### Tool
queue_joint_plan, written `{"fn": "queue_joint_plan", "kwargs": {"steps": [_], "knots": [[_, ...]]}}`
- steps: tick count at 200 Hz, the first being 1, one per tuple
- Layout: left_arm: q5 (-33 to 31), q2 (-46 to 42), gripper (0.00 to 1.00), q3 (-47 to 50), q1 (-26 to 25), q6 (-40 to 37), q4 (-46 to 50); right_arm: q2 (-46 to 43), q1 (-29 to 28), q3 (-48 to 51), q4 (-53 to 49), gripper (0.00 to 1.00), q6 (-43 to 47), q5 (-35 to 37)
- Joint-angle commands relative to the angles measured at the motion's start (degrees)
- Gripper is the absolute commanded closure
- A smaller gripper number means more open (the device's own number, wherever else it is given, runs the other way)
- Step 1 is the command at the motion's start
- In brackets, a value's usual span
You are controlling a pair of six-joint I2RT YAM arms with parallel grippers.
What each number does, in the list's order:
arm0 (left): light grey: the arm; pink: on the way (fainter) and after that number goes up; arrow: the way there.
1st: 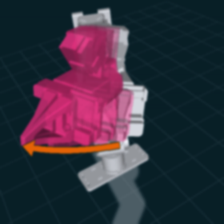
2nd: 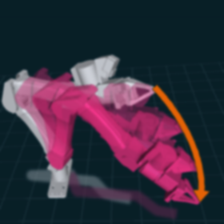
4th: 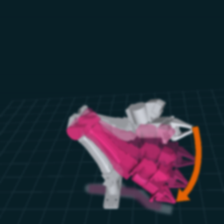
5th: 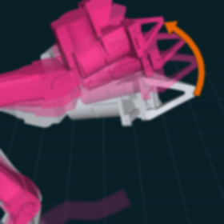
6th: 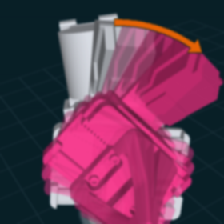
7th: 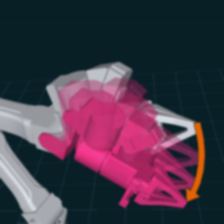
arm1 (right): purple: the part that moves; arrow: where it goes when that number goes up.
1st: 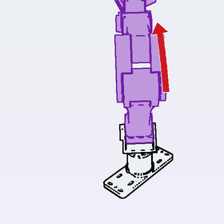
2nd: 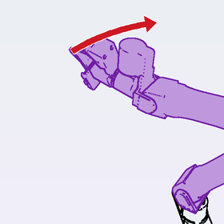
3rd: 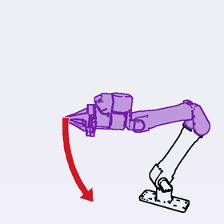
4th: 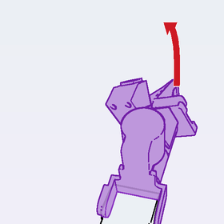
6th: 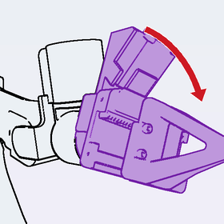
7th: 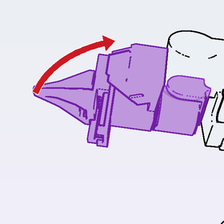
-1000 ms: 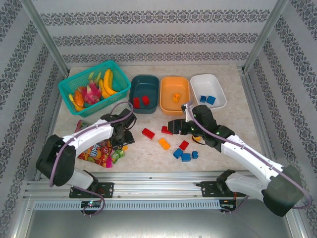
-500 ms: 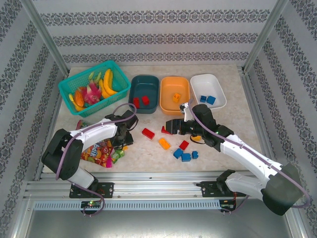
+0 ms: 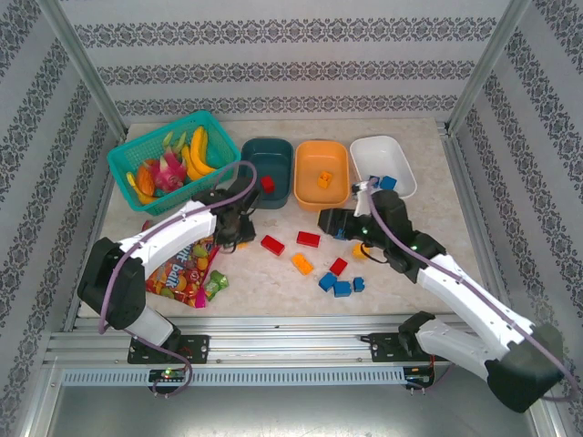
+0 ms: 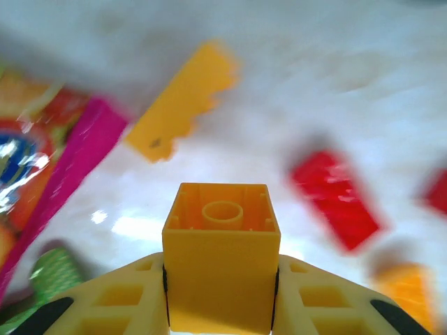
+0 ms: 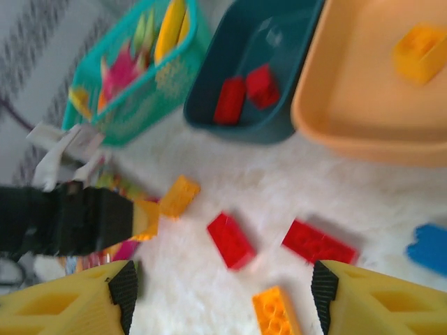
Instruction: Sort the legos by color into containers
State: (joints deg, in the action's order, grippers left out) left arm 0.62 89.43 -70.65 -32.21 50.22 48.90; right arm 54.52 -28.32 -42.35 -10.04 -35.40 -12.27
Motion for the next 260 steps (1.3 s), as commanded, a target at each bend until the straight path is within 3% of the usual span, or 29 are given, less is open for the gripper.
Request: {"fn": "queue_joint_plan", "kwargs": {"steps": [1, 56, 94, 132, 159, 174, 214, 260], "knots": [[1.45, 4.19, 0.75, -10.04, -1.44, -4.48, 1.87, -2.06, 3.69, -0.71, 2.89, 0.29, -3.38, 6.47], [4.96, 25.4, 0.76, -37.86, -2.64, -12.25, 1.1, 3.08, 11.18, -4.62, 7.35, 0.27, -7.05, 1.33], [5.86, 40.4, 0.75, -56.55, -2.81, -14.55, 2.96, 4.56, 11.96, -6.52, 6.53, 0.27, -7.48, 0.25], [7.41, 50.71, 0.73, -67.14, -2.77, -14.58, 4.58, 2.54, 12.01, -4.3, 5.49, 0.27, -8.27, 0.67], [8.24, 52.89, 0.68, -67.26, -2.77, -13.83, 4.6, 1.18, 12.19, -2.94, 4.59, 0.27, -8.64, 0.83], [8.64, 53.05, 0.55, -67.38, -2.85, -13.53, 4.59, 0.93, 12.16, -2.48, 4.37, 0.27, -8.71, 0.93], [8.41, 49.26, 0.38, -68.51, -2.99, -12.87, 4.23, 1.4, 12.31, -3.44, 3.55, 0.26, -7.34, 0.29], [5.1, 37.73, 0.33, -63.01, -2.52, -10.29, 6.83, 2.17, 10.31, -6.67, -0.29, 0.27, -0.22, -1.75]]}}
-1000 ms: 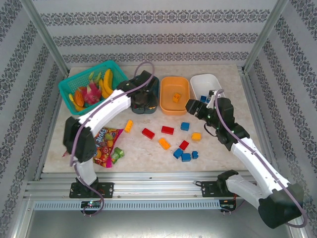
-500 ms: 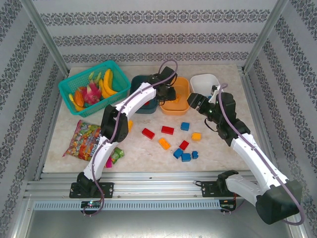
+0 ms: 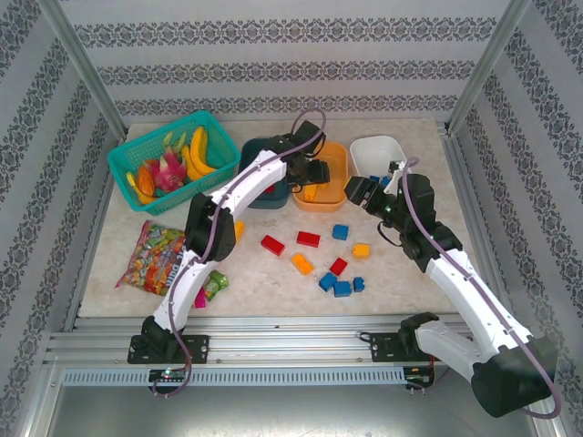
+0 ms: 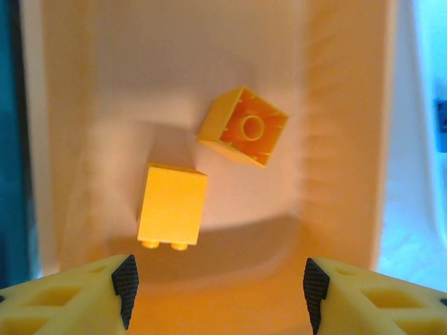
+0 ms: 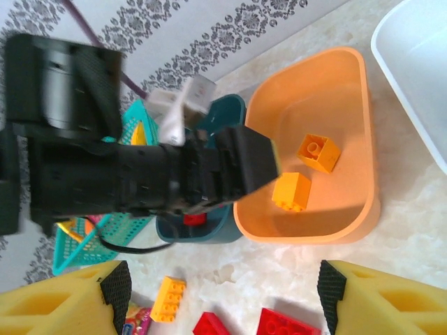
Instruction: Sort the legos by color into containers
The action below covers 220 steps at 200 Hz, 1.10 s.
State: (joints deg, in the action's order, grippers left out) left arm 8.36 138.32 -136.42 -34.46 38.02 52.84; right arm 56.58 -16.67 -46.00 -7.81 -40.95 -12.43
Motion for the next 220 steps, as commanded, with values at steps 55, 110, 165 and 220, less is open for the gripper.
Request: {"fn": "queue_joint_plan", "kwargs": {"steps": [55, 110, 165, 220], "knots": [[-1.93, -35.7, 0.29, 40.51, 3.95, 18.47, -3.47, 2.77, -13.24, -5.48, -6.59, 0.27, 17.61, -0.78], [2.69, -42.07, 0.28, 65.82, 3.61, 40.35, -16.49, 8.13, -19.76, -3.22, -4.84, 0.27, 22.54, -5.93], [4.88, -34.52, 0.21, 63.97, 2.08, 45.18, -17.86, 9.32, -20.9, -1.9, -4.62, 0.27, 21.36, -5.3], [7.08, -29.42, 0.27, 62.69, 0.47, 47.33, -16.13, 7.29, -21.01, -0.43, -5.36, 0.27, 20.69, -3.76]]}}
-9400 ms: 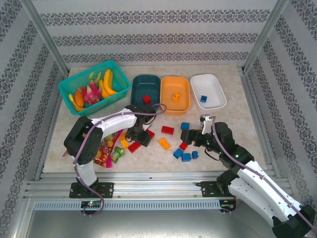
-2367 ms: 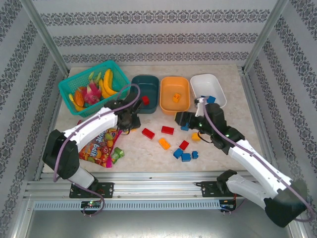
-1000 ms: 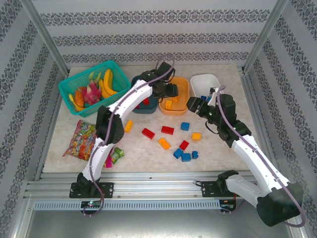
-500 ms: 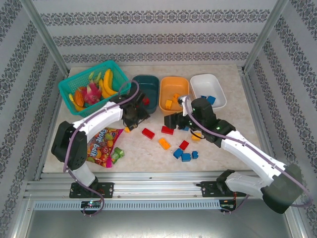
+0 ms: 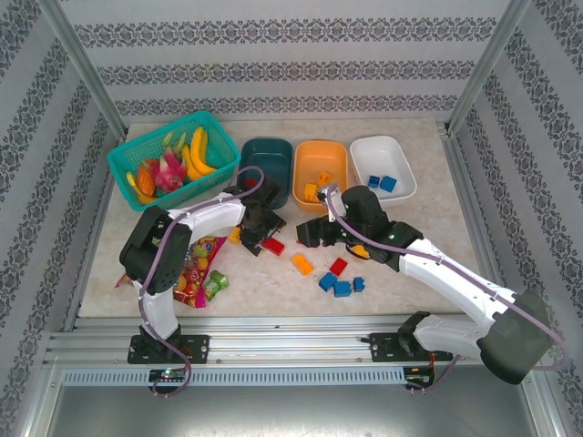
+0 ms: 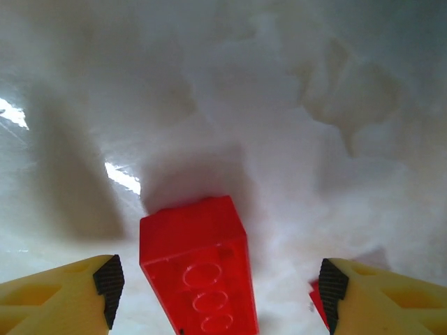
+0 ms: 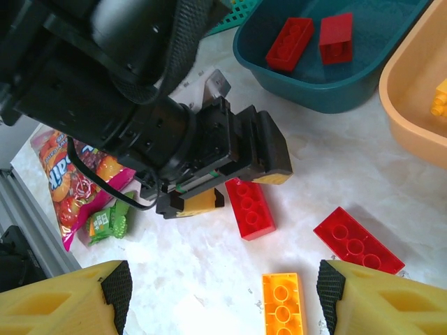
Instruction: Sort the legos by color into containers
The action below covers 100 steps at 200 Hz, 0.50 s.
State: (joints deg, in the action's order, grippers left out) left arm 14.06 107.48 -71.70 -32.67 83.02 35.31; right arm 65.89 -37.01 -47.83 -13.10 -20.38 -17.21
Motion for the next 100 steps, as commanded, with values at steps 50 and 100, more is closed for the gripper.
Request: {"fn": "queue_joint_plan", "kwargs": {"steps": [50, 100], "knots": [[1.19, 4.01, 0.59, -2.97, -1.92, 1.55, 0.83, -2.25, -0.62, 1.93, 0.09, 0.27, -0.61, 1.35], [-5.21, 0.98, 0.77, -10.2, -1.89, -5.61, 8.01, -2.78, 0.06, -0.06, -0.74, 0.27, -0.77, 2.41]]}}
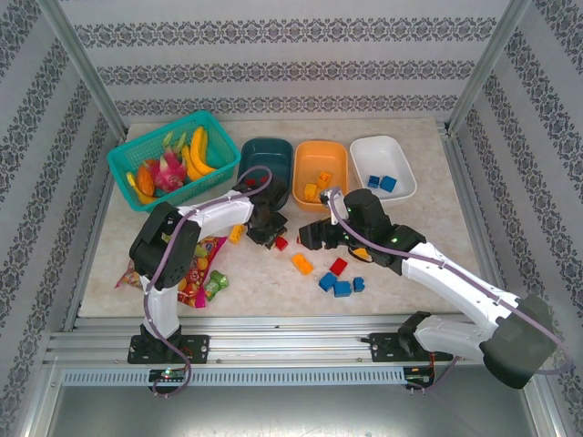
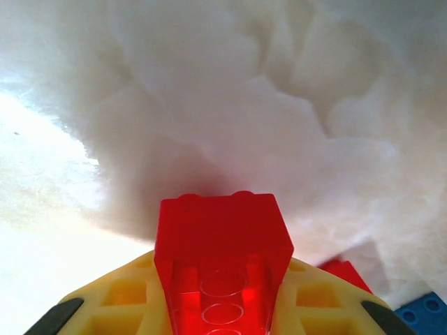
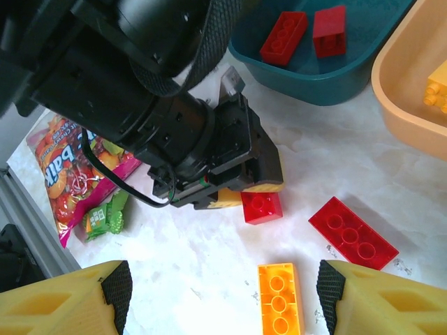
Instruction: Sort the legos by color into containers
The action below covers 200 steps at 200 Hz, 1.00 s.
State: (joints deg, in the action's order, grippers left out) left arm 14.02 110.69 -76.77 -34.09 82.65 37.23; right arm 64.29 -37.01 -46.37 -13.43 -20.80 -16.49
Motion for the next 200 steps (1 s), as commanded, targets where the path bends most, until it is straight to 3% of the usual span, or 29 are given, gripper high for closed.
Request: {"fn": "queue_joint_plan", "kwargs": {"steps": [1, 42, 93, 121, 161, 200], "knots": [[-5.42, -2.28, 0.77, -5.57, -0.46, -5.54, 6.4, -1.27, 0.08, -1.57, -0.39, 0.27, -0.41, 1.71], [-11.43, 1.78, 0.8, -25.03, 2.53, -24.64, 15.68, -1.99, 4.02, -3.32, 3.26, 0.27, -6.46, 2.08], [-6.96, 17.15, 0.79, -48.84, 8.42, -46.07, 18.86, 0.79, 7.29, -6.8, 5.66, 0.27, -10.44, 1.6], [-6.01, 24.49, 0.79, -56.57, 9.84, -50.89, 19.48, 1.19, 8.92, -6.41, 6.05, 0.27, -12.97, 1.68], [-2.77, 29.06, 0.74, -57.26, 10.52, -52.67, 18.95, 0.44, 9.46, -4.79, 5.05, 0.27, -13.95, 2.82], [-3.13, 29.14, 0.47, -56.82, 10.48, -52.33, 20.49, 0.4, 10.29, -3.62, -1.6, 0.27, -14.77, 7.54]]}}
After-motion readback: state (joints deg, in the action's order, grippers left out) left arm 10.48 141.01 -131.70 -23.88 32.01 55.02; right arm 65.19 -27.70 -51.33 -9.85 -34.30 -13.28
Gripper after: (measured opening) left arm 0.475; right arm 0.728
